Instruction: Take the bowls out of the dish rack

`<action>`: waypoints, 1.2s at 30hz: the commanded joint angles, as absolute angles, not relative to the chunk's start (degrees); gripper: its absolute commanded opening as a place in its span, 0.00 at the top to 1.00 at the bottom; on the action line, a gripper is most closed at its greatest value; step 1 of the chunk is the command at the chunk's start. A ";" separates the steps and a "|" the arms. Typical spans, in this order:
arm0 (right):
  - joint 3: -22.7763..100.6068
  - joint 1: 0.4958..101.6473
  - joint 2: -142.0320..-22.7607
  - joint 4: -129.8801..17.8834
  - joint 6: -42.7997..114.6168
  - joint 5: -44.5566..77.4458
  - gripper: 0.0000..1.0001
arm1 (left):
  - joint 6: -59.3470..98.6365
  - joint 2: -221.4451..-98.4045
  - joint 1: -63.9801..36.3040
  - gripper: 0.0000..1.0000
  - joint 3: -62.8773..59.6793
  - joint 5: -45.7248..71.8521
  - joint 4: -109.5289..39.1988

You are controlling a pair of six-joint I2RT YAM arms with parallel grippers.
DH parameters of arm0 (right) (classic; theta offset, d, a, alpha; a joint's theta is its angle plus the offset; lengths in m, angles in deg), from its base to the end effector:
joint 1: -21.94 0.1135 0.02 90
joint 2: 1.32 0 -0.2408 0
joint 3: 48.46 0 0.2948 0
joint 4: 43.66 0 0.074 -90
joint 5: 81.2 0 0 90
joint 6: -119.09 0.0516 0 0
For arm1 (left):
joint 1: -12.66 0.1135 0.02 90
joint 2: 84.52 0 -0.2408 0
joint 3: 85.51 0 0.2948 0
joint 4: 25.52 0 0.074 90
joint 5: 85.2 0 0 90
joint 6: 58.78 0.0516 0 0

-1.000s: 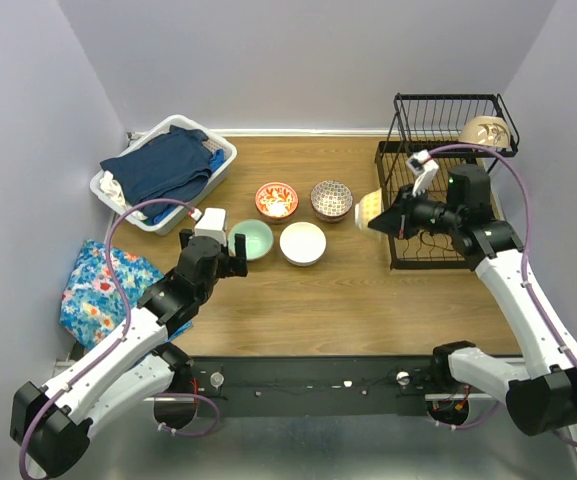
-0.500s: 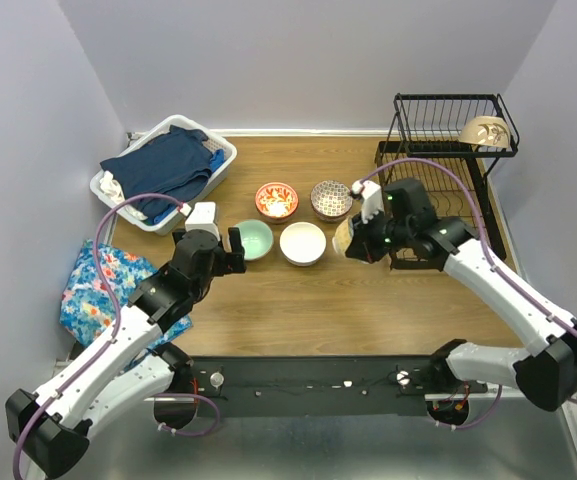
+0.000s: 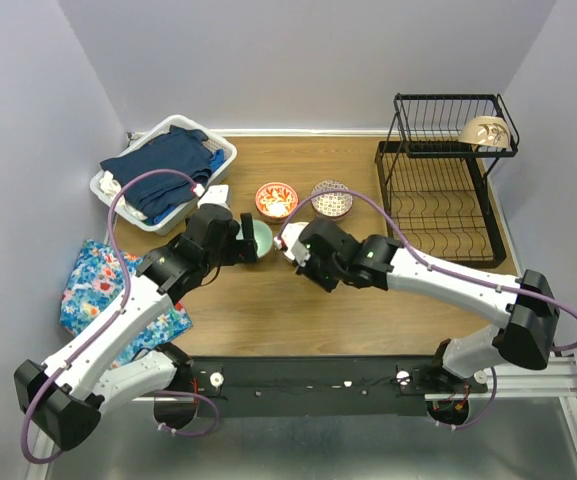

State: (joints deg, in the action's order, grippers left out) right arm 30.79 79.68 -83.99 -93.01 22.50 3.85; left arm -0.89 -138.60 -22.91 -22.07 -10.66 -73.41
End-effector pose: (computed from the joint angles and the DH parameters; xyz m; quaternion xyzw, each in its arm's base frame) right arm 0.1956 0.3016 0.2349 -0.4924 0.8088 0.1008 0.3053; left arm 0.2247 -0.1438 0.2794 -0.0314 0.8940 -0.1390 0.4248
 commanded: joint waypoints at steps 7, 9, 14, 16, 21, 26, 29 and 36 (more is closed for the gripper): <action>32.36 89.96 -86.04 -90.56 14.60 -10.44 0.99 | -2.09 -152.80 -22.67 0.01 -6.10 -1.01 -85.78; 32.19 91.64 -86.65 -90.65 13.63 -12.46 0.99 | -2.44 -155.88 -22.76 0.01 -4.17 0.66 -87.53; 32.19 93.92 -89.37 -91.35 11.08 -16.24 0.99 | -3.14 -160.36 -23.63 0.01 -0.56 4.71 -88.77; 32.19 94.10 -89.99 -91.88 10.81 -16.51 0.99 | -3.23 -161.07 -24.42 0.01 0.32 6.29 -89.12; 32.01 94.89 -90.79 -91.61 9.94 -17.21 0.99 | -2.79 -163.88 -28.11 0.01 1.29 5.95 -89.47; 32.36 95.68 -91.84 -92.14 8.88 -17.30 0.99 | -3.49 -167.21 -31.46 0.02 1.03 5.24 -88.34; 32.71 96.03 -92.11 -92.05 8.79 -16.95 0.99 | -4.02 -169.93 -32.60 0.05 1.20 3.14 -88.15; 32.72 96.30 -93.07 -92.67 8.88 -17.39 0.99 | -3.84 -175.39 -34.71 0.30 4.19 -0.82 -91.67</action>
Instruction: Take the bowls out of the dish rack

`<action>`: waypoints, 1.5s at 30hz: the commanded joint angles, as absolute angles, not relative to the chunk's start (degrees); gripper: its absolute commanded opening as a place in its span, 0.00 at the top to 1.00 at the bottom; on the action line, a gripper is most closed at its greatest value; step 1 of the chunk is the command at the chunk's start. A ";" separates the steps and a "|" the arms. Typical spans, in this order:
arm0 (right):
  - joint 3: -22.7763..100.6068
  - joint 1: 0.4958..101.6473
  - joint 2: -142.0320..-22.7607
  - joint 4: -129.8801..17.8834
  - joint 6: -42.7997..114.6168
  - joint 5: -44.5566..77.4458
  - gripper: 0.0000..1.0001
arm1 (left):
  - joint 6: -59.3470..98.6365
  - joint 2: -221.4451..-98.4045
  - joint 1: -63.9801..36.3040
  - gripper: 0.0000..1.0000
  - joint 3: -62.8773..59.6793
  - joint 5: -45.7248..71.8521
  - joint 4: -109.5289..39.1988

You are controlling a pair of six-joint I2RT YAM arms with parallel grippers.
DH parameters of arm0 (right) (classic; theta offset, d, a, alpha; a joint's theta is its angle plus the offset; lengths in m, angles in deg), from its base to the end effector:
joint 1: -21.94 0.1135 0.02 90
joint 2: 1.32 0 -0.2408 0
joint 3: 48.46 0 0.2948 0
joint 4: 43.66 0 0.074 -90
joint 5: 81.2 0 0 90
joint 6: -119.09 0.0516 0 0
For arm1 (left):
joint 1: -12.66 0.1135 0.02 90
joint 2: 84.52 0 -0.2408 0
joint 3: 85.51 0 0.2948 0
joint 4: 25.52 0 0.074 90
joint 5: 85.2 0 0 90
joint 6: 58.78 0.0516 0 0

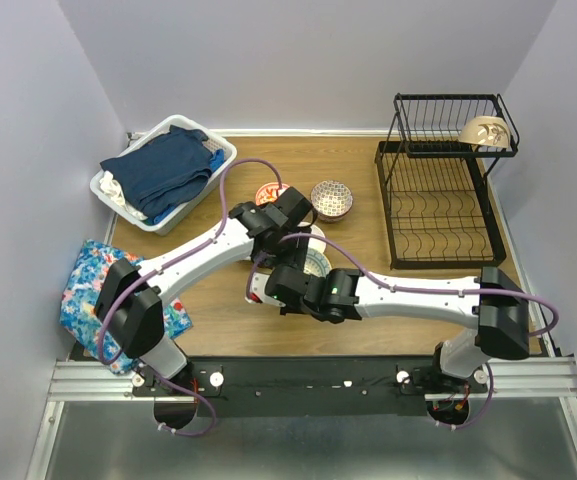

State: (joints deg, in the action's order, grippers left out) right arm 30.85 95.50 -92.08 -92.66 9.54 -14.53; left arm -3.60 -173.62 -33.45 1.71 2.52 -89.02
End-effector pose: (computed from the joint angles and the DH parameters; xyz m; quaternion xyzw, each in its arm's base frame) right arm 0.1249 0.3510 0.1902 -0.6521 0.6886 -0.0608 0.3113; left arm 0.2533 -0.2603 0.2305 0.0919 0.9725 -0.1235 0.1748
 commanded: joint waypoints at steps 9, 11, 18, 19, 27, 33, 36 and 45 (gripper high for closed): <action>33.15 96.39 -94.57 -93.11 8.44 -19.58 0.99 | -3.67 -179.35 -36.38 0.61 4.10 -0.12 -91.85; 33.24 96.48 -94.92 -93.11 8.44 -19.85 0.99 | -3.58 -179.96 -36.38 0.69 4.02 -0.64 -91.85; 32.98 96.48 -94.74 -93.02 8.62 -19.59 0.97 | -3.14 -180.06 -36.47 1.00 4.45 -2.58 -91.76; 32.89 96.48 -94.57 -93.11 8.70 -19.15 0.88 | -3.14 -179.88 -36.47 1.00 4.80 -2.75 -91.59; 31.49 96.48 -91.85 -93.37 11.69 -16.69 0.35 | -2.53 -176.98 -35.16 1.00 5.95 -3.72 -89.57; 29.99 96.56 -88.42 -92.49 15.73 -15.98 0.24 | -2.00 -172.77 -31.55 1.00 5.42 -3.90 -87.81; 29.55 96.56 -85.87 -92.23 18.10 -15.46 0.22 | -2.00 -169.52 -28.04 1.00 4.19 -3.29 -86.40; 27.97 95.25 -79.89 -90.29 23.20 -15.63 0.17 | -1.73 -162.30 -13.99 1.00 -5.20 -1.36 -80.08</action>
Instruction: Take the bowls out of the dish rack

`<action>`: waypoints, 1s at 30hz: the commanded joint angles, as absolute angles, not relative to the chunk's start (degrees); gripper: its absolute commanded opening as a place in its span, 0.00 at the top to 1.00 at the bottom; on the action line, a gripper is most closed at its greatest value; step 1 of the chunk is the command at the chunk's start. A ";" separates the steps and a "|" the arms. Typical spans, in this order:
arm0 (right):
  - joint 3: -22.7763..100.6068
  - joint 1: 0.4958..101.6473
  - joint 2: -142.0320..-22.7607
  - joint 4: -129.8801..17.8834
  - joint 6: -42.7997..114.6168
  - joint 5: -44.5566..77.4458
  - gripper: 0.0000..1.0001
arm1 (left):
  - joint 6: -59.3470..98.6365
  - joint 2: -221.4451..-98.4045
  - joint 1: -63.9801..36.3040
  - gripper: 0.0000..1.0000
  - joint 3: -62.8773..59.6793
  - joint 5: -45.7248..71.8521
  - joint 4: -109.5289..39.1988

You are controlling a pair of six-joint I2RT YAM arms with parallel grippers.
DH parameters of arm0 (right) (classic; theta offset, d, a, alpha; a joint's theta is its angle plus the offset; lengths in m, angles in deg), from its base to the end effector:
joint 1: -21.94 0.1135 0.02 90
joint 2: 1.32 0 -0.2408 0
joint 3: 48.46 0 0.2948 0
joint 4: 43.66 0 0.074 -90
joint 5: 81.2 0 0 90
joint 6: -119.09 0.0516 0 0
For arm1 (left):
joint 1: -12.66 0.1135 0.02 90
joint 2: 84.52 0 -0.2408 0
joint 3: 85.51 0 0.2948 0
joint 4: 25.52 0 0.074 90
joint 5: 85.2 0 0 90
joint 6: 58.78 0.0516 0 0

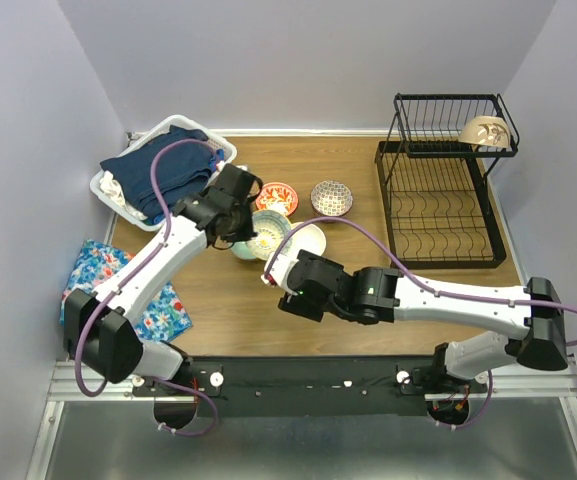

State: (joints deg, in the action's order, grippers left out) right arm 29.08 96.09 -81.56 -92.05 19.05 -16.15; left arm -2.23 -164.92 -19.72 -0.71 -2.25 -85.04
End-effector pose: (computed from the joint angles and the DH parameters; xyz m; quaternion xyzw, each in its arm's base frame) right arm 0.1164 0.3303 0.2429 -0.5638 0.7314 0.0000 0.3837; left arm 0.2951 -0.1796 0.2708 -0.0273 0.9520 -0.1133 0.2830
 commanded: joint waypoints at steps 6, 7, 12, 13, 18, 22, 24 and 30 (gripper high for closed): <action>27.36 92.62 -78.57 -90.21 26.19 -15.02 0.17 | -2.44 -162.74 -8.00 1.00 -10.57 1.90 -73.31; 27.09 92.17 -77.96 -90.03 26.63 -14.75 0.17 | -2.61 -163.09 -7.12 1.00 -11.44 2.95 -71.82; 26.21 90.42 -76.55 -90.03 28.13 -14.31 0.17 | -4.10 -166.34 -5.27 1.00 -13.65 4.71 -67.16; 26.12 90.32 -76.29 -90.03 28.39 -14.22 0.17 | -4.46 -166.87 -5.09 1.00 -14.17 6.11 -65.76; 24.28 89.97 -74.36 -89.77 31.02 -13.78 0.17 | -4.90 -170.73 -4.48 0.80 -13.74 7.79 -63.99; 22.96 89.80 -72.60 -89.59 32.43 -14.22 0.17 | -4.64 -170.83 -4.48 0.55 -13.21 7.35 -64.42; 22.35 89.88 -71.98 -89.50 33.22 -14.40 0.17 | -4.55 -169.60 -4.48 0.48 -13.12 6.13 -64.78; 21.55 89.36 -70.57 -89.50 35.07 -15.54 0.17 | -3.14 -165.13 -4.48 0.25 -13.74 3.05 -68.11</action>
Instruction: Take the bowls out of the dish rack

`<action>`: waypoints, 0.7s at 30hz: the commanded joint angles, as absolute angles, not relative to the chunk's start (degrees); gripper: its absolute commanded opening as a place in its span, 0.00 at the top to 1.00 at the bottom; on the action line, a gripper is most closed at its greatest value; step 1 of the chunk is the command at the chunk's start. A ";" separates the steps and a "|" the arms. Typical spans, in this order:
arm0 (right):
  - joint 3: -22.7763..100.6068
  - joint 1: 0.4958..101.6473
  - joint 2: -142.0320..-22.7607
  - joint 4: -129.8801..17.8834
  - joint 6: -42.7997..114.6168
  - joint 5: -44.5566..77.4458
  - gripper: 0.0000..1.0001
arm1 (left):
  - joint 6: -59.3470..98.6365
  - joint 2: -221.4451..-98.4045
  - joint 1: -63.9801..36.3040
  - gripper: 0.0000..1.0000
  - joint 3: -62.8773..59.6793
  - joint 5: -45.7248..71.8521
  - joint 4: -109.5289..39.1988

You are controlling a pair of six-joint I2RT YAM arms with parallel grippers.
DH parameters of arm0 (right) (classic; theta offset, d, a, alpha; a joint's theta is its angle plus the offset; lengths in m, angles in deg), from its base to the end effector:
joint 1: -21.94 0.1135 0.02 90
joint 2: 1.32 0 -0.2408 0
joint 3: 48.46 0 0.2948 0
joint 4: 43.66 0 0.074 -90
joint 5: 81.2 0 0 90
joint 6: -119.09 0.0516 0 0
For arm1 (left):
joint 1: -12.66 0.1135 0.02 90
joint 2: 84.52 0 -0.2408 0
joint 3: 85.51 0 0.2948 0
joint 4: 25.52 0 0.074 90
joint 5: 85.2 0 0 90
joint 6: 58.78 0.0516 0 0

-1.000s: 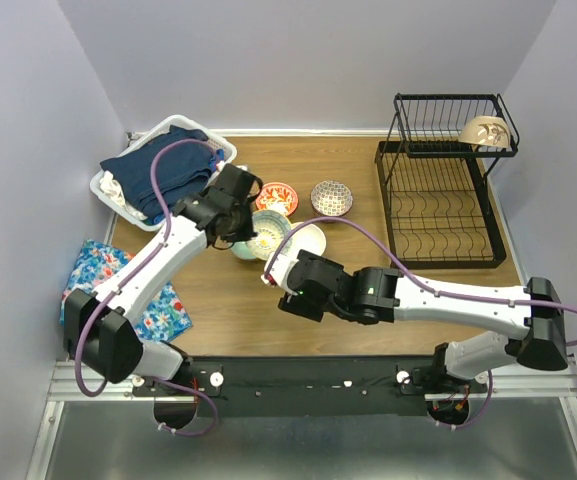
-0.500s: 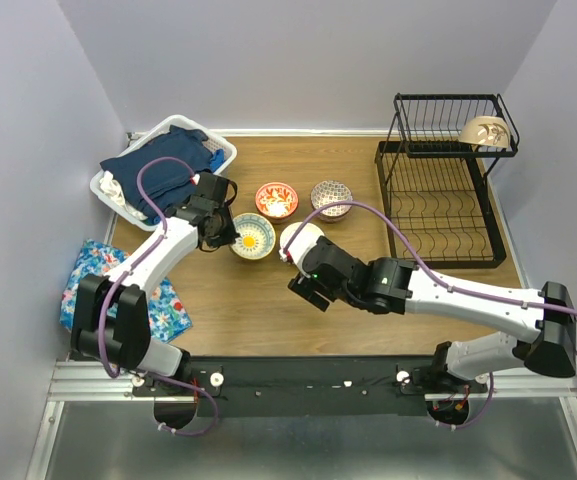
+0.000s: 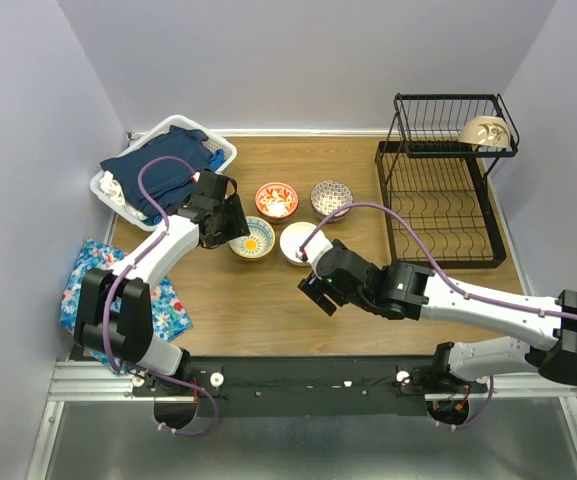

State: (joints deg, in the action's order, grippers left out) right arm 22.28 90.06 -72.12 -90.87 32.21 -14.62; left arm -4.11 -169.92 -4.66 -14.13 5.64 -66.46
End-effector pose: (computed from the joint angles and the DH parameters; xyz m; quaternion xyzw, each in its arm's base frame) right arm 0.1375 0.2874 0.2515 -0.4276 0.8088 0.0541 0.4001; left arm 0.3423 -0.1075 0.1793 -0.1471 0.9422 -0.1398 0.2667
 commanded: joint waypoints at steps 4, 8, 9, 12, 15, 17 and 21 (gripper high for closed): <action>22.52 88.83 -70.84 -89.68 35.69 -16.24 0.17 | -2.97 -160.99 -4.48 0.22 -15.49 1.47 -69.52; 23.84 86.81 -71.71 -89.24 35.60 -15.37 0.17 | -3.75 -157.21 -4.48 0.25 -19.00 1.72 -68.12; 24.27 85.85 -72.15 -89.07 35.34 -14.76 0.17 | -3.93 -156.60 -4.48 0.26 -19.62 1.90 -67.68; 24.98 84.62 -73.21 -88.36 34.54 -14.14 0.17 | -5.16 -157.11 -4.48 0.36 -21.73 2.34 -65.75; 25.33 84.17 -73.91 -88.19 34.19 -13.09 0.17 | -6.56 -158.60 -4.48 0.53 -23.05 2.87 -63.73; 25.16 84.08 -74.00 -87.84 34.02 -12.82 0.17 | -7.27 -159.22 -4.48 0.61 -23.58 3.31 -61.80; 24.28 83.73 -73.65 -87.83 34.19 -12.64 0.17 | -7.89 -160.98 -4.48 0.69 -23.76 4.01 -59.86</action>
State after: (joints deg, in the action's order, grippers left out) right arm 23.66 84.16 -73.54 -89.27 34.07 -13.81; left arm -6.29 -159.43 -4.64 -23.62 3.37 -64.38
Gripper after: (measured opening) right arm 0.830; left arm 0.347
